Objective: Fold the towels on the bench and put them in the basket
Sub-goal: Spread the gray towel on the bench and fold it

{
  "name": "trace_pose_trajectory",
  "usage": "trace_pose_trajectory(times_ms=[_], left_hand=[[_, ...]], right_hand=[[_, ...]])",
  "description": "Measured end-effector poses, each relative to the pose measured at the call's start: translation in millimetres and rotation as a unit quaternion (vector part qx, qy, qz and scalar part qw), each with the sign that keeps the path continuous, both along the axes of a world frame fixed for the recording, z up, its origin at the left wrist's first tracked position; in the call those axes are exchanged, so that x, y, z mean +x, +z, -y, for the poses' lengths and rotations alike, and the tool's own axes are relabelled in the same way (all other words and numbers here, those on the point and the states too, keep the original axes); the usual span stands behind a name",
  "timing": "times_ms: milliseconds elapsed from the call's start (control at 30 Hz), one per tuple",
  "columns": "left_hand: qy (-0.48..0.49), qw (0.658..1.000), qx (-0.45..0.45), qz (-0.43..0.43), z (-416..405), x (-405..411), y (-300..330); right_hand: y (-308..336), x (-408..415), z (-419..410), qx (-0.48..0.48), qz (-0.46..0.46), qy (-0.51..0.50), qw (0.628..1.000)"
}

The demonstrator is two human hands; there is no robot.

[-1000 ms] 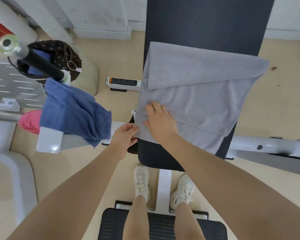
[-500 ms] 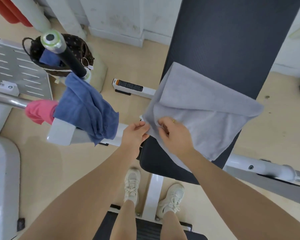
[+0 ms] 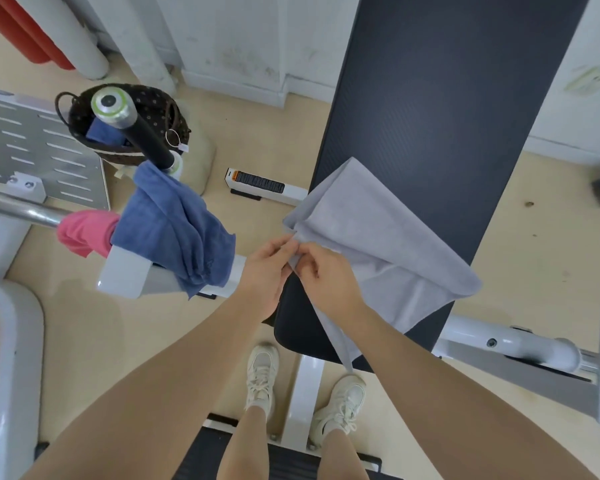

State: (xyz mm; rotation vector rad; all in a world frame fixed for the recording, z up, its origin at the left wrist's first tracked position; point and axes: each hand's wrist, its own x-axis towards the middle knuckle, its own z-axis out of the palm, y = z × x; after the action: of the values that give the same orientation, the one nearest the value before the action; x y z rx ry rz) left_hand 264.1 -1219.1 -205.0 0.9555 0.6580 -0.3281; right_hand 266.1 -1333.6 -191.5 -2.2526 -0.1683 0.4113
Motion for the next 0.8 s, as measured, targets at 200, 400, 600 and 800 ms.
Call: trace_pose_trajectory(times_ms=[200,400,600,800], left_hand=[[-0.144,0.986,0.062,0.056,12.0,20.1,66.0],[-0.255,0.939,0.186,0.140,19.7,37.8,146.9],[-0.335,0.862,0.290,0.247,22.3,56.6,237.2],[-0.311,0.816,0.368,0.319,9.6,71.2,281.4]], right_hand=[[48.7,19.4,31.6,0.050,0.054,-0.095,0.993],[124.6,35.6,60.3,-0.011,0.041,0.042,0.998],[185.2,42.1,76.7,-0.127,0.200,-0.020,0.971],[223.1,38.5,83.4,-0.037,0.132,-0.062,0.989]])
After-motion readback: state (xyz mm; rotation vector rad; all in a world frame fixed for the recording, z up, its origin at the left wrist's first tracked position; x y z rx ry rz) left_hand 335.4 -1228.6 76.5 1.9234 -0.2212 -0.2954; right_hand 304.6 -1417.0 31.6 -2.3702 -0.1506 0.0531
